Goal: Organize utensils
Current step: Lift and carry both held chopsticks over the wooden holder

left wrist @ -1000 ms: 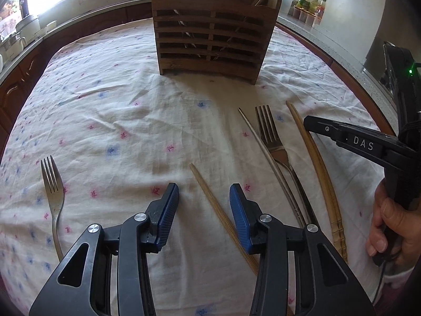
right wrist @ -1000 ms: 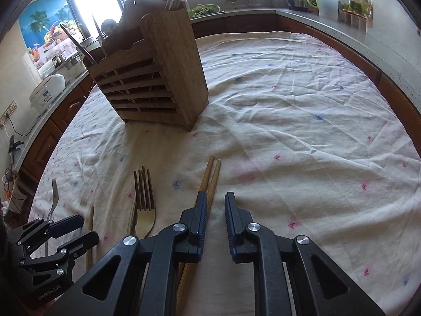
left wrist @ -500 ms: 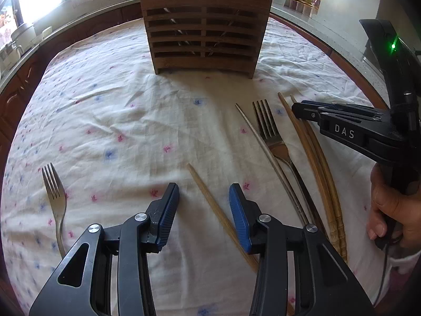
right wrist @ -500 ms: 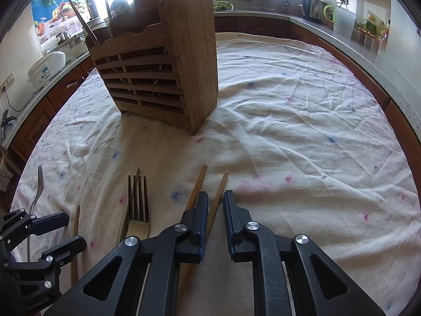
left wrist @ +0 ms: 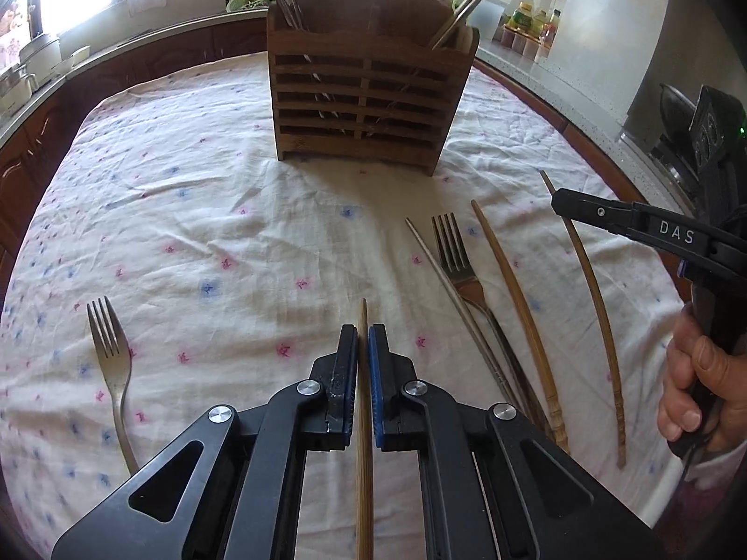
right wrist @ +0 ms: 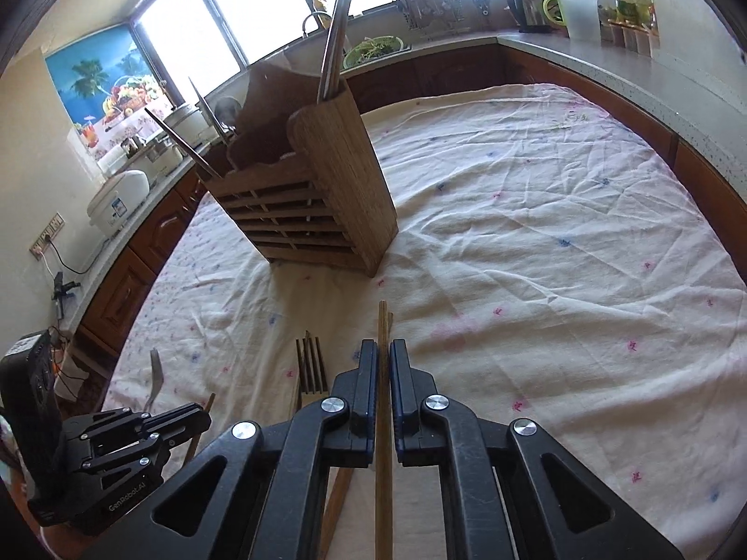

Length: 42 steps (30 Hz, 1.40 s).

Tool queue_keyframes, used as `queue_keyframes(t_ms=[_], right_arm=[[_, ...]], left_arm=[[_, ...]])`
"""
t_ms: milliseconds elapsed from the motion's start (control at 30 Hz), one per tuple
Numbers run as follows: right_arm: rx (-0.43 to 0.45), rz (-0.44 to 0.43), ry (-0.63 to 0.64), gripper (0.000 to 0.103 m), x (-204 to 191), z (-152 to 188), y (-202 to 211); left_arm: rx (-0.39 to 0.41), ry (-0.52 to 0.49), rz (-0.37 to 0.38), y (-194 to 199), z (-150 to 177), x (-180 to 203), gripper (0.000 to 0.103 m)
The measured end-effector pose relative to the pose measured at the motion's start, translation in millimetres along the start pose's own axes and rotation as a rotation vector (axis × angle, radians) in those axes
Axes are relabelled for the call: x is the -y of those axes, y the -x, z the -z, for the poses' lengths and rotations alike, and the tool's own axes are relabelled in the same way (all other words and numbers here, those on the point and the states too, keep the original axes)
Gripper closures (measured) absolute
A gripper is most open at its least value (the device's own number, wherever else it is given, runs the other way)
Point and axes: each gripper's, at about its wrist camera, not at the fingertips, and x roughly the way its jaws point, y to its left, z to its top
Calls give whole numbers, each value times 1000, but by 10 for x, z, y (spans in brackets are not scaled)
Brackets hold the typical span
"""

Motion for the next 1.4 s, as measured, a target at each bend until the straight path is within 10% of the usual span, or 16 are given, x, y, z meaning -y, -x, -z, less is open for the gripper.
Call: queue_keyframes(t_ms=[667,1400], right_arm=[[278,-65,72,98,-470,-347,1100],[390,-64,80,98,-555,-759,1207]], left_arm=[[340,43,101,1343,-330,-164,99],[498,82,102,1576,-787,-401,99]])
